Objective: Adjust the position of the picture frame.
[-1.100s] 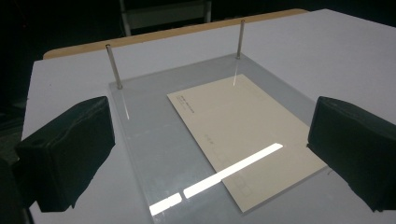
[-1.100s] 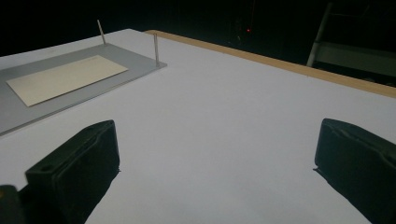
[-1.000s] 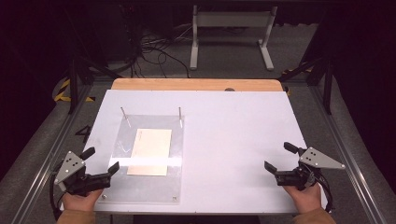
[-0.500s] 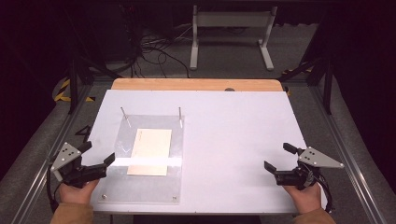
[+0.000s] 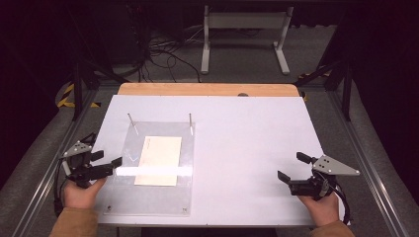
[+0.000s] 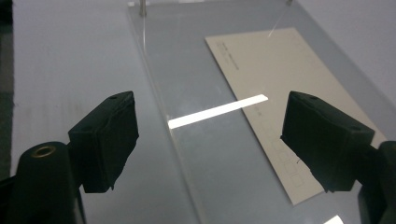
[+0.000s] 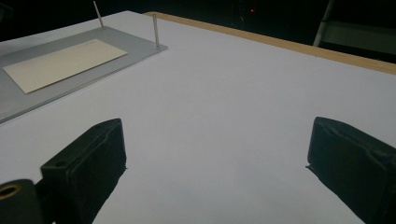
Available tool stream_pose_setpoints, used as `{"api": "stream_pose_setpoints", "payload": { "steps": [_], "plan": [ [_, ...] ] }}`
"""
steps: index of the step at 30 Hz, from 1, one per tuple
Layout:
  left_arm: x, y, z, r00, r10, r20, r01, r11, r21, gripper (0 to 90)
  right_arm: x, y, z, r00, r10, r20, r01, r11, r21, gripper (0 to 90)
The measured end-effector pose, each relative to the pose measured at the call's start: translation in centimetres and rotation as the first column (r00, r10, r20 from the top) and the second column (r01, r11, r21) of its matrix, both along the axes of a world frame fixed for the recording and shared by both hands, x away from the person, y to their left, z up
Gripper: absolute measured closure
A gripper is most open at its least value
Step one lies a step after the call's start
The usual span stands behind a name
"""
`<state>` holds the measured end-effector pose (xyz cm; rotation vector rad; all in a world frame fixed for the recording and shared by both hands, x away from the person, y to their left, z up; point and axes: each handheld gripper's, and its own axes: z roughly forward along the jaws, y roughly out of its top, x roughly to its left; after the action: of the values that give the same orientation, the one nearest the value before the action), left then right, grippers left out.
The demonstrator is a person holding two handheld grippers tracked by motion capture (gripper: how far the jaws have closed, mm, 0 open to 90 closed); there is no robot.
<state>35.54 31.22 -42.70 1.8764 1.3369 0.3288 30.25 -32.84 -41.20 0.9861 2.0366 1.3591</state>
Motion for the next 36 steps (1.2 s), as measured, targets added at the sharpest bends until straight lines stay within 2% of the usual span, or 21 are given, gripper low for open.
{"api": "stream_pose_setpoints", "payload": {
  "steps": [2,4,6,8,10,14,15,17,21,25,28,30,32,36],
  "plan": [
    [0.4,0.1,-0.6,0.9987,-0.001,-0.052,0.000,0.9998,-0.019,20.9,0.0,0.0,0.0,1.0000,0.001,-0.002,-0.001,1.0000,-0.003,4.8],
    [0.5,0.3,-0.9,0.9975,-0.011,-0.070,0.009,0.9995,-0.030,26.3,0.0,-0.1,0.0,1.0000,-0.002,-0.007,0.002,1.0000,-0.003,4.7],
    [0.5,0.5,-1.1,0.9967,-0.014,-0.080,0.012,0.9994,-0.032,35.7,0.1,0.0,-0.1,0.9999,-0.004,-0.010,0.004,1.0000,-0.003,4.7],
    [0.4,0.7,-1.2,0.9968,-0.006,-0.080,0.004,0.9995,-0.032,51.0,0.1,0.0,-0.2,0.9999,-0.001,-0.015,0.001,1.0000,-0.004,4.7],
    [0.4,1.0,-1.2,0.9966,0.004,-0.083,-0.006,0.9998,-0.018,65.6,0.1,0.1,-0.2,0.9999,0.003,-0.017,-0.003,1.0000,-0.007,4.8],
    [0.5,1.2,-1.6,0.9940,0.025,-0.106,-0.023,0.9995,0.023,86.4,0.1,0.2,-0.2,0.9997,0.005,-0.023,-0.005,0.9999,-0.010,4.8],
    [0.6,1.3,-1.7,0.9934,0.024,-0.112,-0.021,0.9994,0.028,89.3,0.1,0.2,-0.3,0.9997,0.005,-0.023,-0.005,0.9999,-0.010,4.7],
    [0.7,1.3,-1.9,0.9919,0.029,-0.123,-0.025,0.9990,0.037,89.4,0.2,0.2,-0.3,0.9997,0.005,-0.024,-0.005,0.9999,-0.011,4.8],
    [1.0,1.4,-2.3,0.9883,0.024,-0.150,-0.021,0.9994,0.026,89.5,0.2,0.2,-0.3,0.9997,0.005,-0.025,-0.006,0.9999,-0.013,4.8],
    [1.4,1.2,-2.9,0.9820,-0.002,-0.189,0.005,0.9998,0.018,89.5,0.2,0.2,-0.3,0.9996,0.004,-0.027,-0.005,0.9999,-0.012,4.7],
    [1.5,1.2,-3.1,0.9816,-0.006,-0.191,0.010,0.9998,0.018,89.6,0.1,0.1,-0.3,0.9997,0.005,-0.026,-0.005,0.9999,-0.015,4.7],
    [1.5,1.4,-3.3,0.9817,-0.012,-0.190,0.012,0.9999,-0.003,89.7,0.1,0.1,-0.3,0.9996,0.006,-0.026,-0.006,0.9999,-0.014,4.7],
    [1.5,1.7,-3.5,0.9808,-0.015,-0.194,0.007,0.9991,-0.042,89.7,0.1,0.2,-0.3,0.9996,0.006,-0.028,-0.007,0.9999,-0.014,4.7],
    [1.6,1.7,-3.6,0.9825,-0.028,-0.184,0.020,0.9988,-0.045,89.8,0.2,0.3,-0.3,0.9996,0.011,-0.027,-0.011,0.9998,-0.017,4.8]
  ]
}}
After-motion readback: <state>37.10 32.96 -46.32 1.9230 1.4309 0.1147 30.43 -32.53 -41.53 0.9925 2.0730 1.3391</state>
